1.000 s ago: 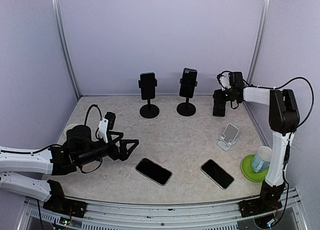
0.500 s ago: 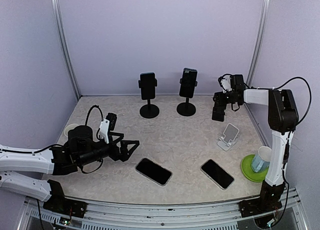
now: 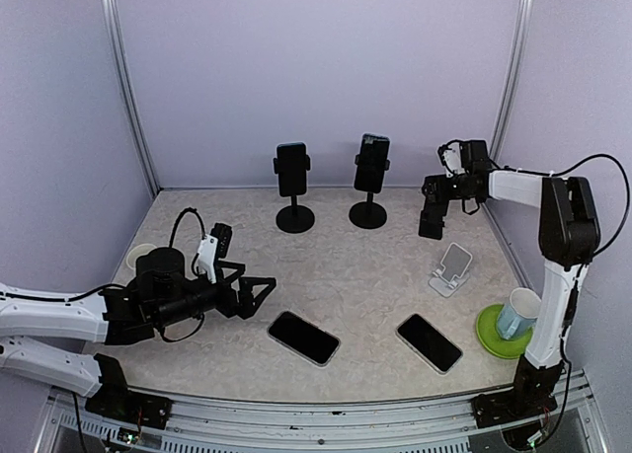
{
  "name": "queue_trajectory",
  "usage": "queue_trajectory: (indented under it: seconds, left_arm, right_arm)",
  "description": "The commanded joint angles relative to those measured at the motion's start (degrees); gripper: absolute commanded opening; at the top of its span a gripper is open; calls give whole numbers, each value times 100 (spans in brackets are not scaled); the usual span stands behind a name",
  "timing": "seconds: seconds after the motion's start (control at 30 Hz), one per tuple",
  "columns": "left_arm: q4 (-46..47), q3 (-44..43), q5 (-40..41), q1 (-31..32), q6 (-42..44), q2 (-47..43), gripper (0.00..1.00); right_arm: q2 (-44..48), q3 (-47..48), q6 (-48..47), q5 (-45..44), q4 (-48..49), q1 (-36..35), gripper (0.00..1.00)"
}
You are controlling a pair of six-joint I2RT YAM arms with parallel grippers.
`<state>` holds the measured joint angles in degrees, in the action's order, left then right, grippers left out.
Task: Place the phone on the phone stand
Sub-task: Place the phone stand at the corner of the board, then pick up the phone stand at the corner of the board.
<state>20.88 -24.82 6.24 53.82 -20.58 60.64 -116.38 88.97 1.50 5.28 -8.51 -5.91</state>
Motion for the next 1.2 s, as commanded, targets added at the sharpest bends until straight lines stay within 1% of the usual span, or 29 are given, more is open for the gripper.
queue_trajectory:
  seconds: [0.0, 0.1, 0.2, 0.4, 0.5, 0.57, 0.63, 0.8, 0.97, 1.07, 1.17]
  left_arm:
    - [77, -196, -64, 41, 16, 75, 99]
    - [151, -204, -75, 41, 43, 147, 99]
    - [219, -245, -117, 49, 75, 235, 99]
    - [329, -339, -198, 58, 89, 383, 99]
    - [322, -370, -254, 67, 101, 441, 99]
    - [280, -393, -255, 67, 113, 462, 99]
    - [259, -404, -260, 67, 108, 458, 99]
    - [250, -423, -273, 73, 125, 458, 99]
    - [332, -420, -311, 76, 91, 534, 99]
    - [339, -413, -334, 80, 76, 531, 99]
    - [316, -387, -295, 79, 67, 487, 99]
  right_arm:
    - [1211, -599, 683, -133, -266, 46, 100]
    - [1893, -1293, 989, -249, -224, 30, 100]
    - [2576, -1993, 1109, -103, -292, 0, 100]
    - [3635, -3295, 994, 840, -492, -112, 100]
    - [3983, -3751, 952, 1216, -746, -121, 93]
    - [4238, -4027, 963, 1161, -893, -128, 88]
    - [4500, -4301, 995, 1013, -991, -129, 86]
    - [4954, -4666, 1151, 800, -1134, -129, 77]
    - [4748, -4749, 1172, 1029, -1072, -129, 65]
    - [4710, -4780, 1221, 993, -1004, -129, 64]
    - [4805, -4778, 1240, 690, -1014, -129, 64]
